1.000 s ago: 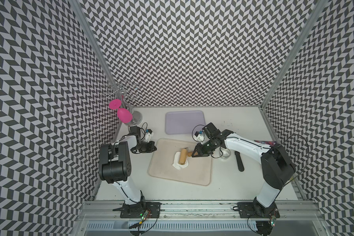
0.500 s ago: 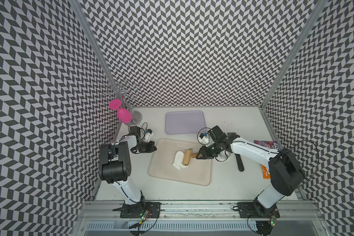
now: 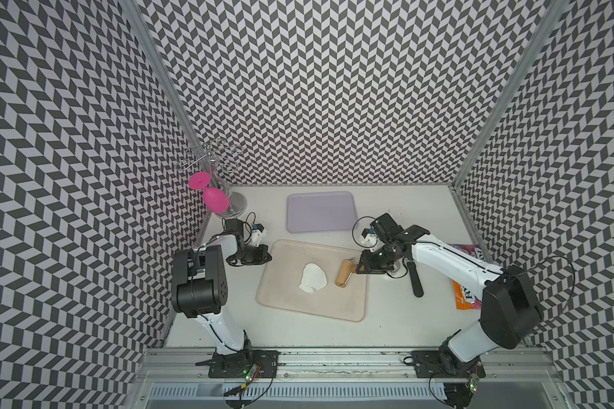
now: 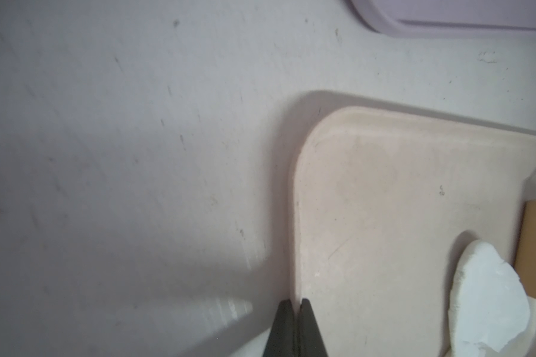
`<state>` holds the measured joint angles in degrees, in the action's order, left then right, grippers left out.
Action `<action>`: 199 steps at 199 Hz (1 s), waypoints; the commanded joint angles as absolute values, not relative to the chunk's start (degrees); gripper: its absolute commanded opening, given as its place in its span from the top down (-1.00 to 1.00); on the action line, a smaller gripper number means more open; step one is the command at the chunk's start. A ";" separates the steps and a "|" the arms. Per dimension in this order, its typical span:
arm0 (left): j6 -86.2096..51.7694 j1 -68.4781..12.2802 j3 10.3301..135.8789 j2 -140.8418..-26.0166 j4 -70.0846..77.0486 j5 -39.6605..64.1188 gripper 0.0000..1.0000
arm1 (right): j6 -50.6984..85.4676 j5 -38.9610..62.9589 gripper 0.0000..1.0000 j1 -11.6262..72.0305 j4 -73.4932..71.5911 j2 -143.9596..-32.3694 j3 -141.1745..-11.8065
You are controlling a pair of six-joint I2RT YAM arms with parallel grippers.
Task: Roll out the dumpling wrappers from the dough
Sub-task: Flatten out the dough on the work surface.
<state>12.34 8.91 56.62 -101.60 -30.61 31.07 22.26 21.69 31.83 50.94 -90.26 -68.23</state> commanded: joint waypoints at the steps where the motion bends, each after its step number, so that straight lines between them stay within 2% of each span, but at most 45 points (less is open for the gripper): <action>1: 13.44 9.82 55.91 -100.97 -32.08 32.08 1.00 | 21.39 15.78 1.00 31.94 60.00 -89.26 -74.05; 47: 13.53 9.81 55.94 -101.24 -32.08 32.37 1.00 | 22.23 17.89 1.00 41.14 61.93 -95.40 -92.83; 76: 13.61 9.79 55.97 -101.25 -32.08 32.40 1.00 | 24.11 18.36 1.00 45.86 58.79 -101.64 -98.34; 146: 13.62 9.82 55.95 -101.22 -32.17 32.30 1.00 | 26.69 18.08 1.00 50.62 49.87 -110.81 -100.31; 199: 13.62 9.80 55.99 -101.00 -32.25 32.25 1.00 | 27.27 17.32 1.00 50.62 46.56 -110.47 -91.63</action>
<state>12.53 9.17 56.53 -101.60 -30.76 31.24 26.57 17.91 50.35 51.09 -112.29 -96.51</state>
